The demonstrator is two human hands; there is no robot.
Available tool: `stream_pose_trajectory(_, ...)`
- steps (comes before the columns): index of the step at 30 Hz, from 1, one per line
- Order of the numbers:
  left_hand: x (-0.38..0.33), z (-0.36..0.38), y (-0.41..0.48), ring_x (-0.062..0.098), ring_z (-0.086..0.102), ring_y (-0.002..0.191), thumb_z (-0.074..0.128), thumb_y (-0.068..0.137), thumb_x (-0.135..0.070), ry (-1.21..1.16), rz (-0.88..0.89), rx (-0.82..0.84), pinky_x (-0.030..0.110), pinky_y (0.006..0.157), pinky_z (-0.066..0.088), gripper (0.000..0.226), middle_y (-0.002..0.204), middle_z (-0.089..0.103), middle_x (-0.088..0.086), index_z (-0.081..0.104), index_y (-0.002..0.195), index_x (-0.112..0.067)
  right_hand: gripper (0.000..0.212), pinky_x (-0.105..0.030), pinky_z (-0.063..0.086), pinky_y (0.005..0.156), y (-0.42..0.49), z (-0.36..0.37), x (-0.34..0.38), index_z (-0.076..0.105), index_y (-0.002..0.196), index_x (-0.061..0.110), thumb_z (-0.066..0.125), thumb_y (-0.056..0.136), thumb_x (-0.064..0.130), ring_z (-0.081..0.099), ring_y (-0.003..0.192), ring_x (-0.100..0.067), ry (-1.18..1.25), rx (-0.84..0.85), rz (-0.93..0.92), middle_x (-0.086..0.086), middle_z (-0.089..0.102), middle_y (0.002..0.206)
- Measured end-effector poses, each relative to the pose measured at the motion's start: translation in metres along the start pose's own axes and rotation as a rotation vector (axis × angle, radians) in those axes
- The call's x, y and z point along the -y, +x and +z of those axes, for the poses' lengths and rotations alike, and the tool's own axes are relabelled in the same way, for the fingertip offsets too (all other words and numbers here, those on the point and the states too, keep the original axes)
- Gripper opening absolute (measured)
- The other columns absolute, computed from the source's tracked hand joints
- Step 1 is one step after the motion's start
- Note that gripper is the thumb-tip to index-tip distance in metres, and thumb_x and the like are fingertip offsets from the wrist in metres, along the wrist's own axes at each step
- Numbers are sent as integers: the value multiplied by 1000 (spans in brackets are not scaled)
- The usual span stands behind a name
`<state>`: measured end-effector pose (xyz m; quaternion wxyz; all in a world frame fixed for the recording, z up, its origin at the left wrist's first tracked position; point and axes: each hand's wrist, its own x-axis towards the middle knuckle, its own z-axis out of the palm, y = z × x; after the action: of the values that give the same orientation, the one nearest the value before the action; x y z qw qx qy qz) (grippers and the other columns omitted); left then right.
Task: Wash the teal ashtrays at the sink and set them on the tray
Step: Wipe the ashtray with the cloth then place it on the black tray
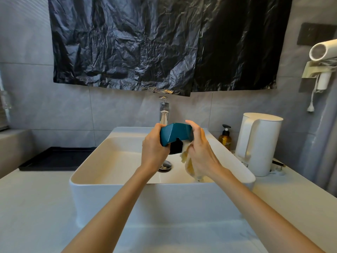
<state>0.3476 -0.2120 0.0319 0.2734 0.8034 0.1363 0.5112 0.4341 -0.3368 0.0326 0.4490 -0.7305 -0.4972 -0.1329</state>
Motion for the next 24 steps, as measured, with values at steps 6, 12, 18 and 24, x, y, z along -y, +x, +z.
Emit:
stream_pose_trajectory(6,8,-8,6,18,54,77,66,75,-1,81,35,5,22,58,42,34,91,64,-3,55,105,-15,35,-10,42,57,15,-28,7,29,107,21,49,91,-4,46,76,-8,333,-20,269,-1,40,92)
stream_pose_trajectory(12,15,-8,4,23,50,72,66,71,1,150,36,-10,33,59,42,33,83,59,-3,53,97,-15,20,-17,42,60,44,-24,38,49,86,23,55,89,5,51,76,-11,458,-560,245,6,52,82)
stream_pose_trajectory(18,14,-7,0,29,47,68,60,72,2,204,65,9,36,57,38,27,74,52,-4,51,93,-13,16,-39,42,104,27,46,32,67,97,11,56,89,3,54,109,-16,-181,-411,-303,-4,64,112)
stream_pose_trajectory(24,11,-8,-2,26,40,64,49,85,-15,121,57,-46,34,56,34,5,72,54,-2,45,84,-16,43,-47,22,116,19,45,37,67,117,9,40,87,23,45,129,-26,-383,-274,-429,-6,54,137)
